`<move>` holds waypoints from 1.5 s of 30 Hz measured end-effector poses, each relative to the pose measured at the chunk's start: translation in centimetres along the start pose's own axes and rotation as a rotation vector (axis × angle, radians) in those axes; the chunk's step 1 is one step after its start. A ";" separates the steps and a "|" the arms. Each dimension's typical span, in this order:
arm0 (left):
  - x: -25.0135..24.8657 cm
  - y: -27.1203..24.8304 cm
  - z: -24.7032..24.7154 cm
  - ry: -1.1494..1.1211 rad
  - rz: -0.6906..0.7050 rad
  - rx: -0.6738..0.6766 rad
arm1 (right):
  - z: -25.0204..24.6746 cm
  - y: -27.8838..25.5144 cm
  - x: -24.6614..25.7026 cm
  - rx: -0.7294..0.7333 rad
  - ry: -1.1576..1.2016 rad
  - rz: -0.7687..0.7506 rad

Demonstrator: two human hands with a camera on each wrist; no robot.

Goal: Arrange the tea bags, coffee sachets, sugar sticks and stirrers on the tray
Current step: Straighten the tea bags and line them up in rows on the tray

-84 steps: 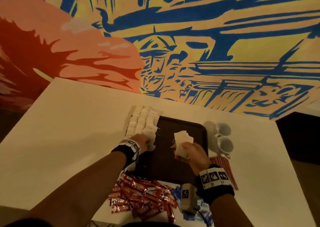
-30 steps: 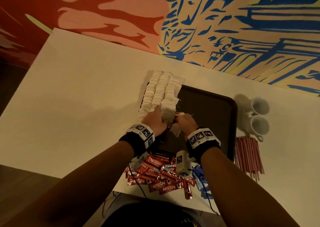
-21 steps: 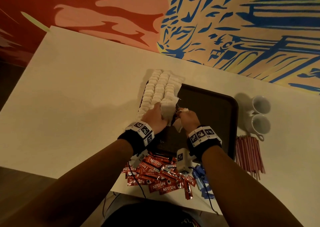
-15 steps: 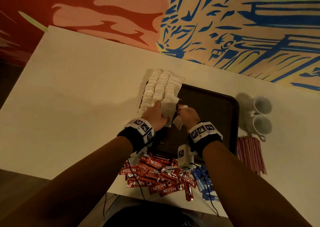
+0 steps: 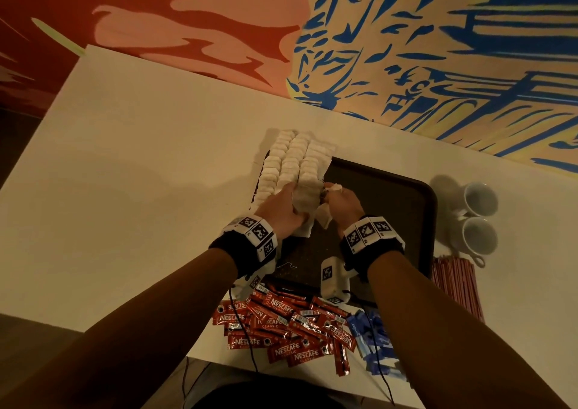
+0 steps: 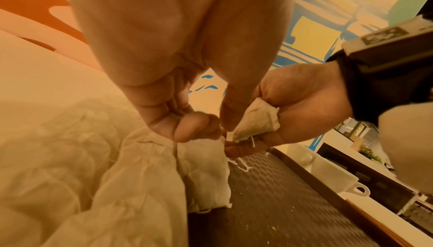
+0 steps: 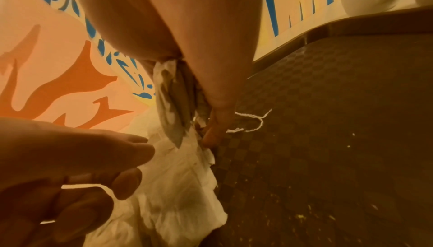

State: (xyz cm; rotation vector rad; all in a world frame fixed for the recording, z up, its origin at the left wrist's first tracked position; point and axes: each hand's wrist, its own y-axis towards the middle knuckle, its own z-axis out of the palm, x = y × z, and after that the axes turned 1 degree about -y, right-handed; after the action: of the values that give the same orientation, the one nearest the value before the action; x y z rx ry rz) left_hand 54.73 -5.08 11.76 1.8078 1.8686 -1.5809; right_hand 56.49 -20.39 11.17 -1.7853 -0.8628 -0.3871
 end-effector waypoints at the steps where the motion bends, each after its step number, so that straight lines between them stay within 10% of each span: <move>1: -0.1 0.1 0.0 0.000 0.006 0.000 | 0.1 0.1 0.2 0.003 0.034 0.006; 19: -1.8 -1.4 -2.3 -0.040 0.057 -0.053 | -3.4 -2.0 0.3 -0.098 0.345 -0.018; 33: -5.4 -9.4 -0.6 -0.275 0.252 -0.075 | -6.8 -12.1 0.1 0.297 0.483 -0.158; 45: -8.6 -16.2 2.7 -0.326 0.286 -0.274 | -10.0 -18.5 -0.9 0.353 0.535 -0.132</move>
State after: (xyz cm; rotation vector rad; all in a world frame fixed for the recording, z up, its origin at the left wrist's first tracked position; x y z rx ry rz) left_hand 43.08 -8.85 25.70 1.5132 1.5171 -1.3466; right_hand 44.11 -26.62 26.98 -1.2173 -0.6183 -0.7128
